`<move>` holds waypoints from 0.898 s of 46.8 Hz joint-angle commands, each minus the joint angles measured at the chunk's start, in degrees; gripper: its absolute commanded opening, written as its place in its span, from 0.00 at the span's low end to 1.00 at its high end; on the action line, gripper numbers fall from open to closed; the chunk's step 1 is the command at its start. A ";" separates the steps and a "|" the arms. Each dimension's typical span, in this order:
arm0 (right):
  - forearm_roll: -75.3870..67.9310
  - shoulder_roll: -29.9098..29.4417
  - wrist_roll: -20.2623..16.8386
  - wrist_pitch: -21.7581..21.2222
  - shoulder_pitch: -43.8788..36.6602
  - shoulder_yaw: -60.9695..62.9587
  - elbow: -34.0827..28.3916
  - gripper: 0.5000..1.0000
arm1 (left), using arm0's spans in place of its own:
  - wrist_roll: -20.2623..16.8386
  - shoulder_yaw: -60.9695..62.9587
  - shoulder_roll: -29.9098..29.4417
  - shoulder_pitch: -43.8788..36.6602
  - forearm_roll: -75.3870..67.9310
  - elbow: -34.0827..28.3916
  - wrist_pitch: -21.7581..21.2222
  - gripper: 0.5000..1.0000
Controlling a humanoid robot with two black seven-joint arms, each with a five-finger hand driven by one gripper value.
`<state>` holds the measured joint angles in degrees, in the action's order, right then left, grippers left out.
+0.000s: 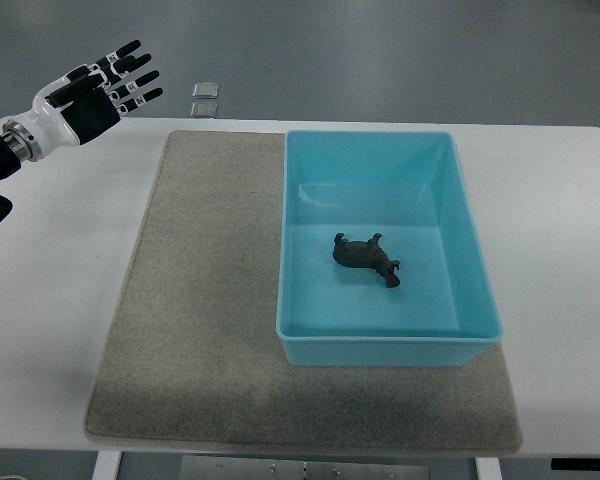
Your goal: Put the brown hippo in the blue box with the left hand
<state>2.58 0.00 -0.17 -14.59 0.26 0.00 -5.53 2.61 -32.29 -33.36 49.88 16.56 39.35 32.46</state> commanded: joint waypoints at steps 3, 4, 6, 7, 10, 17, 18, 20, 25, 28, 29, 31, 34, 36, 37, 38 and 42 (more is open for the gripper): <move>0.06 0.00 0.00 0.00 0.00 0.00 0.00 0.87 | 0.11 -0.05 0.75 -0.31 -0.04 -0.07 -0.02 1.00; -0.03 0.00 0.00 0.00 0.00 0.00 0.00 0.87 | 0.11 -0.05 0.84 -0.40 -0.04 -0.07 -0.02 1.00; 0.06 0.00 0.00 0.00 0.00 0.00 0.00 0.87 | 0.11 -0.14 0.84 -0.40 -0.04 0.11 -0.02 1.00; -0.03 0.00 0.00 0.00 0.00 0.00 0.08 0.87 | 0.11 -0.14 0.84 -0.40 -0.04 0.11 -0.02 1.00; -0.03 0.00 0.00 0.00 0.00 0.00 0.00 0.87 | 0.11 -0.14 0.93 -0.49 -0.04 0.11 -0.02 1.00; 0.06 0.00 0.00 0.00 0.00 0.00 0.00 0.87 | 0.03 -0.23 0.93 -0.49 0.05 0.11 -0.02 1.00; -0.03 0.00 0.00 0.00 0.00 0.00 0.00 0.87 | 0.03 -0.23 0.93 -0.49 0.05 0.11 -0.02 1.00; -0.03 0.00 0.00 0.00 0.00 0.00 0.00 0.87 | 0.03 -0.23 1.10 -0.49 0.05 0.11 -0.02 1.00; 0.06 0.00 0.00 0.00 0.00 0.00 0.00 0.87 | 0.03 -0.14 1.28 -0.75 -0.04 0.11 -0.02 1.00; 0.06 0.00 0.00 0.00 0.00 0.00 0.00 0.87 | 0.03 -0.23 1.28 -1.45 -0.04 0.11 0.06 1.00; 0.06 0.00 0.00 0.00 0.00 0.00 0.00 0.87 | 0.03 -0.23 1.28 -1.54 -0.04 0.11 0.06 1.00; 0.06 0.00 0.00 0.00 0.00 0.00 0.00 0.87 | 0.11 -0.23 1.28 -1.63 -0.04 0.11 0.06 1.00; -0.03 0.00 0.00 0.00 0.00 0.00 0.00 0.87 | 0.03 -0.32 1.10 -1.63 -0.04 0.11 0.06 1.00; -0.03 0.00 0.00 -0.09 0.00 0.09 0.00 0.87 | 0.03 -0.32 0.93 -1.72 -0.04 0.11 0.15 1.00; -0.03 0.00 0.00 -0.09 0.00 0.09 -0.09 0.87 | 0.03 -0.32 0.84 -1.72 -0.04 0.11 0.15 1.00; -0.03 0.00 0.00 -0.09 0.00 0.09 -0.26 0.87 | 0.03 -0.32 0.84 -1.72 -0.04 0.11 0.15 1.00; -0.03 0.00 0.00 -0.62 0.00 0.17 -0.44 0.87 | 0.03 -0.32 0.66 -1.81 -0.04 0.11 0.15 1.00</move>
<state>2.59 0.00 -0.17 -14.79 0.26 0.08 -5.89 2.64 -32.58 -32.55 48.18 16.53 39.46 32.61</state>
